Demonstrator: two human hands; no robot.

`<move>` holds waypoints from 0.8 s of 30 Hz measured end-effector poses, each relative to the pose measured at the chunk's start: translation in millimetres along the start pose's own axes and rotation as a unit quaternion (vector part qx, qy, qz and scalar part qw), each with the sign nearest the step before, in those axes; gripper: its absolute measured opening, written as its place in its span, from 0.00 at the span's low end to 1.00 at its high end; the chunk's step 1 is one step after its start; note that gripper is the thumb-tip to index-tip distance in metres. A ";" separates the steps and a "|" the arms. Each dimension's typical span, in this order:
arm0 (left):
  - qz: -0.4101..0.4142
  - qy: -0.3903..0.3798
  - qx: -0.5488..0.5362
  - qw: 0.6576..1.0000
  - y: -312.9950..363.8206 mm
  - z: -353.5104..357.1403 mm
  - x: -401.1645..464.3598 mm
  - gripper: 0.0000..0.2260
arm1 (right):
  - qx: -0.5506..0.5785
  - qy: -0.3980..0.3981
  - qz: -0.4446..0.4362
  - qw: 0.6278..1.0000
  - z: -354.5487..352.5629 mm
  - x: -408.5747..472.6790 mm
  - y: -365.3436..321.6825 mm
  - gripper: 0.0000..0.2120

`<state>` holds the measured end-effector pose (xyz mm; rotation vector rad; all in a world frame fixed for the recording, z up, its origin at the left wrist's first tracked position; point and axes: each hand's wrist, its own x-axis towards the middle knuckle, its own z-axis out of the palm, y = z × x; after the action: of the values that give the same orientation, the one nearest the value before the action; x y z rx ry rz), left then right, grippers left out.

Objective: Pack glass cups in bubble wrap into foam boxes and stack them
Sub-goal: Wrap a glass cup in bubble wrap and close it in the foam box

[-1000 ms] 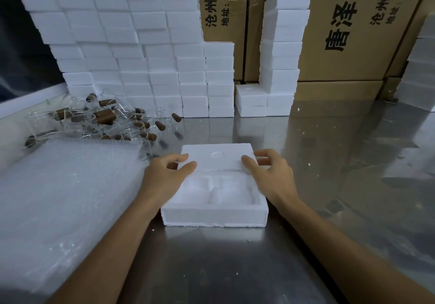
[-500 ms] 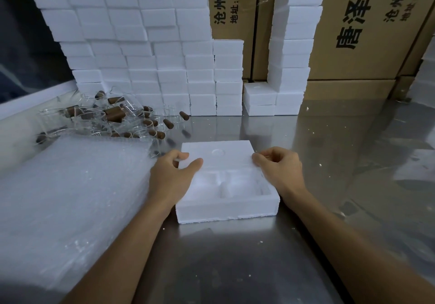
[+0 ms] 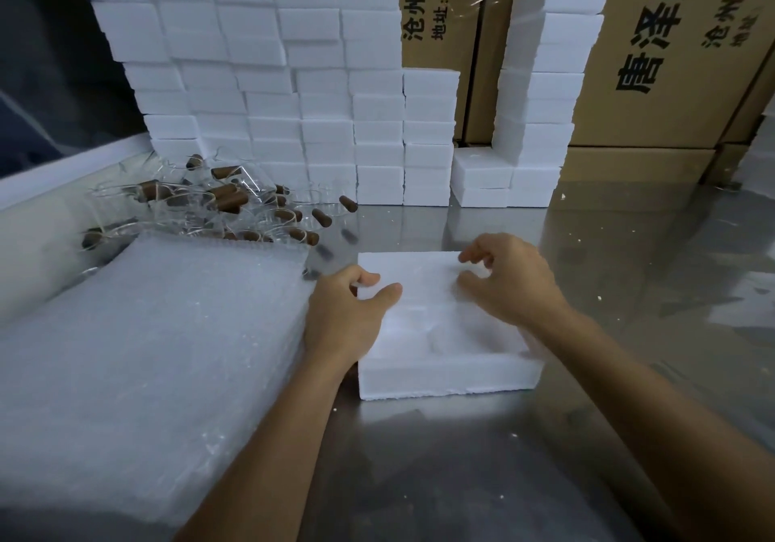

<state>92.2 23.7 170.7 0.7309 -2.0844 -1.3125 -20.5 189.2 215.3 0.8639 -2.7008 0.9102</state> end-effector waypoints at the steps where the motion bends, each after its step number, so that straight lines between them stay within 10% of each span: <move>1: -0.003 0.002 0.001 1.000 0.5 0.3 0.0 0.12 | 0.024 -0.013 -0.031 0.999 3.9 3.7 -14.4 0.09; 12: -0.007 0.011 -0.021 1.000 3.0 -0.4 -1.5 0.05 | -0.044 -0.214 -0.241 0.946 84.7 85.7 -132.3 0.31; 20: 0.008 0.034 0.029 0.999 5.4 0.0 -2.4 0.13 | -0.208 -0.230 -0.314 0.898 108.8 95.4 -146.3 0.07; 24: 0.020 0.025 0.031 0.999 5.1 0.5 -1.9 0.06 | -0.182 -0.238 -0.280 0.912 86.3 82.7 -148.3 0.16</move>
<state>92.4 27.3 174.8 0.7376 -2.0972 -1.2021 -0.9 2.5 247.6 1.8077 -2.5746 0.0696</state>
